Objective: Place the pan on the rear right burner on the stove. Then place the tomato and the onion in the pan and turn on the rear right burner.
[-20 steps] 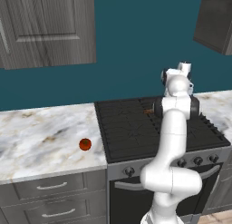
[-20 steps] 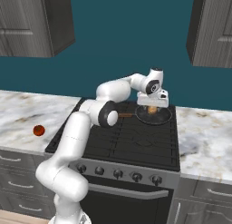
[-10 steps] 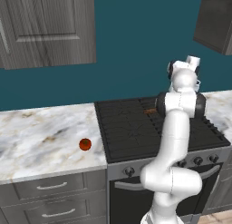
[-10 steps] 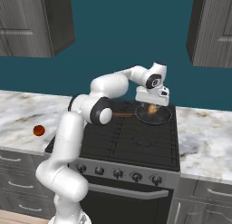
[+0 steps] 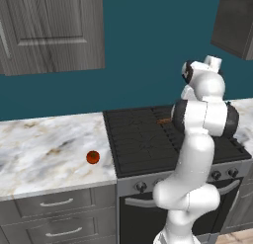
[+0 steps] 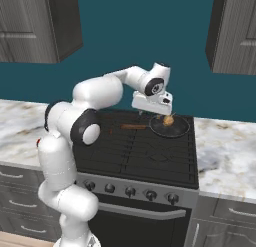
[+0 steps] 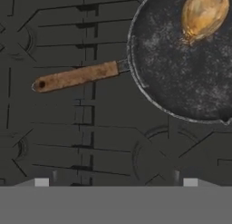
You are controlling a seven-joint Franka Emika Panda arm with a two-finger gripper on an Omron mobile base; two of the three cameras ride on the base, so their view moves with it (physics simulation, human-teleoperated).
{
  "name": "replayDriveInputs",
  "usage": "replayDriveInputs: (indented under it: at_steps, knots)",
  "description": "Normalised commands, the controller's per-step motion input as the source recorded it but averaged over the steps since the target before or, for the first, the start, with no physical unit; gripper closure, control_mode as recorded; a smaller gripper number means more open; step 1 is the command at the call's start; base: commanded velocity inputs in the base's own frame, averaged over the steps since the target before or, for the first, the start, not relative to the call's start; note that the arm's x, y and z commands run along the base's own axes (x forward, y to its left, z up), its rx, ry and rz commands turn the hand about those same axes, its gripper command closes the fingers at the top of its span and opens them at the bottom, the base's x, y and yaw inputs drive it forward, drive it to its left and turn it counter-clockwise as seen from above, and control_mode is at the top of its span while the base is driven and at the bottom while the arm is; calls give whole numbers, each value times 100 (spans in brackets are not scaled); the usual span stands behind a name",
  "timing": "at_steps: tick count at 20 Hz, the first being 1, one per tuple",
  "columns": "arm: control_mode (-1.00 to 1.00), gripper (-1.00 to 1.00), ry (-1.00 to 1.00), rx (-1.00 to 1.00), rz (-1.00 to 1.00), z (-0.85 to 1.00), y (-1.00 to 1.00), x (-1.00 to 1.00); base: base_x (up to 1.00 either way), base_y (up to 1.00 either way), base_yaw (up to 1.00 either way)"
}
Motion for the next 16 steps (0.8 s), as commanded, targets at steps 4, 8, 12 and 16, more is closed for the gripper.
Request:
replayDriveInputs:
  at_steps: [4, 8, 12, 16]
  knots:
    - [-100, -100, -13, 0, 0, 41, 58, -94, 0, 0, 0]
    - [-100, -100, -12, 0, 0, 54, 59, -62, 0, 0, 0]
    - [-100, -100, -7, -1, 3, 41, 64, -42, 0, 0, 0]
    - [-100, -100, -12, -6, 4, 27, 71, -48, 0, 0, 0]
